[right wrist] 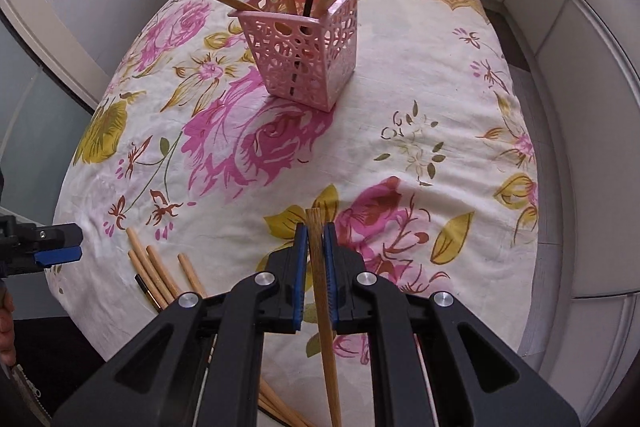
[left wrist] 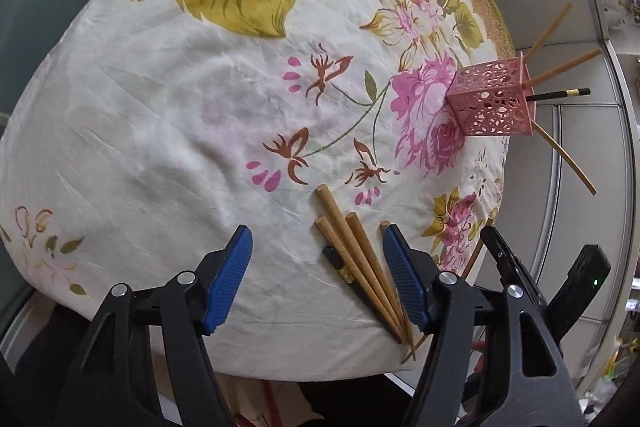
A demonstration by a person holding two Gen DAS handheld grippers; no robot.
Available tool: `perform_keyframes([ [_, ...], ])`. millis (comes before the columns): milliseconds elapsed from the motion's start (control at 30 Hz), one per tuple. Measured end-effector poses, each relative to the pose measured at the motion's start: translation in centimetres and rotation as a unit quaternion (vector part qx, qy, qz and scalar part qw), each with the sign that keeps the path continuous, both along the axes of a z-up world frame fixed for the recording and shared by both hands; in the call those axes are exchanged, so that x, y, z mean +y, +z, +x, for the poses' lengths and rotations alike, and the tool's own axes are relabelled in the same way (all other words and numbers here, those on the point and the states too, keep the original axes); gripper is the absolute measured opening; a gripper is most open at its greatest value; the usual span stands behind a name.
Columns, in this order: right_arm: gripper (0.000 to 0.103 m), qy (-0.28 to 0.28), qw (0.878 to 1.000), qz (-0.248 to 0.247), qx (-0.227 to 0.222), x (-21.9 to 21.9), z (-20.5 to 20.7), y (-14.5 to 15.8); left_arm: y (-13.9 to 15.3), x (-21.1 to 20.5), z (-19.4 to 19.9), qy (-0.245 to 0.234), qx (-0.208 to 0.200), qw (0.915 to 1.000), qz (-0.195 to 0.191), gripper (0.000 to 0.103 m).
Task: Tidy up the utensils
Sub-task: 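Grasp another wooden chopstick with the left tool while the right tool lifts its chopstick, then carry both chopsticks upright to the holder, insert the left one and open the left tool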
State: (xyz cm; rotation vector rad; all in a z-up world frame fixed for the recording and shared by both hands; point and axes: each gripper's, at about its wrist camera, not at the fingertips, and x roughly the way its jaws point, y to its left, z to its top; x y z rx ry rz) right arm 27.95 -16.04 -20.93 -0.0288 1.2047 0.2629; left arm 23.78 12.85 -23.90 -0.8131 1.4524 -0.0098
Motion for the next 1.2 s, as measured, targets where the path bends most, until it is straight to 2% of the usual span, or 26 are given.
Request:
perform_keyframes([
  [100, 0.008, -0.005, 1.0, 0.03, -0.009, -1.5, -0.3, 0.2, -0.9, -1.2, 0.9, 0.027, 0.037, 0.9989, -0.008, 0.057],
  [200, 0.008, -0.007, 0.999, 0.05, -0.012, -2.5, -0.2, 0.1, -1.5, -2.5, 1.4, 0.043, 0.047, 0.9978, -0.017, 0.047],
  [300, 0.008, -0.011, 0.998, 0.065, -0.013, -3.6, -0.1, -0.2, -2.0, -3.4, 2.1, 0.046, 0.052, 0.9975, 0.012, 0.034],
  [367, 0.008, -0.015, 0.997, 0.075, -0.012, -4.4, 0.1, -0.5, -2.0, -4.0, 2.4, 0.049, 0.043, 0.9969, 0.044, 0.03],
  [433, 0.008, -0.02, 0.996, 0.084, -0.009, -5.2, 0.4, -0.9, -2.1, -4.7, 3.1, 0.044, 0.046, 0.9959, 0.065, 0.03],
  [500, 0.008, -0.027, 0.995, 0.096, -0.002, -5.9, 0.8, -1.3, -2.7, -5.2, 3.4, 0.043, 0.068, 0.9937, 0.078, 0.029],
  [567, 0.008, -0.033, 0.994, 0.105, 0.004, -6.3, 1.0, -1.7, -2.4, -5.7, 3.8, 0.033, 0.074, 0.9905, 0.111, 0.027],
  [633, 0.008, -0.032, 0.993, 0.109, 0.005, -6.5, 1.0, -1.8, -2.3, -6.0, 4.1, 0.013, 0.072, 0.9883, 0.134, 0.027],
  [733, 0.008, -0.035, 0.993, 0.111, 0.005, -6.5, 1.0, -1.9, -2.2, -6.4, 4.7, -0.009, 0.064, 0.9868, 0.148, 0.028],
  [767, 0.008, -0.036, 0.993, 0.111, 0.006, -6.6, 1.1, -2.0, -2.1, -6.4, 4.9, -0.015, 0.055, 0.9854, 0.16, 0.016],
  [800, 0.008, -0.038, 0.993, 0.111, 0.007, -6.6, 1.0, -2.0, -2.1, -6.5, 5.1, -0.019, 0.042, 0.9848, 0.167, 0.013],
  [867, 0.008, -0.044, 0.993, 0.111, 0.008, -6.6, 1.0, -2.0, -1.9, -6.2, 5.2, -0.024, 0.015, 0.986, 0.164, 0.012],
  [1000, 0.008, -0.067, 0.991, 0.117, -0.007, -7.3, 1.1, -0.6, -0.6, -4.8, 4.5, -0.024, -0.06, 0.9895, 0.129, 0.01],
  [1133, 0.008, -0.085, 0.989, 0.116, -0.039, -7.7, 0.8, 1.9, 4.1, -4.5, 3.4, -0.055, -0.172, 0.9734, 0.141, 0.01],
  [1200, 0.008, -0.094, 0.988, 0.11, -0.061, -7.9, 0.1, 3.6, 6.9, -5.6, 2.6, -0.078, -0.232, 0.9571, 0.156, 0.01],
])
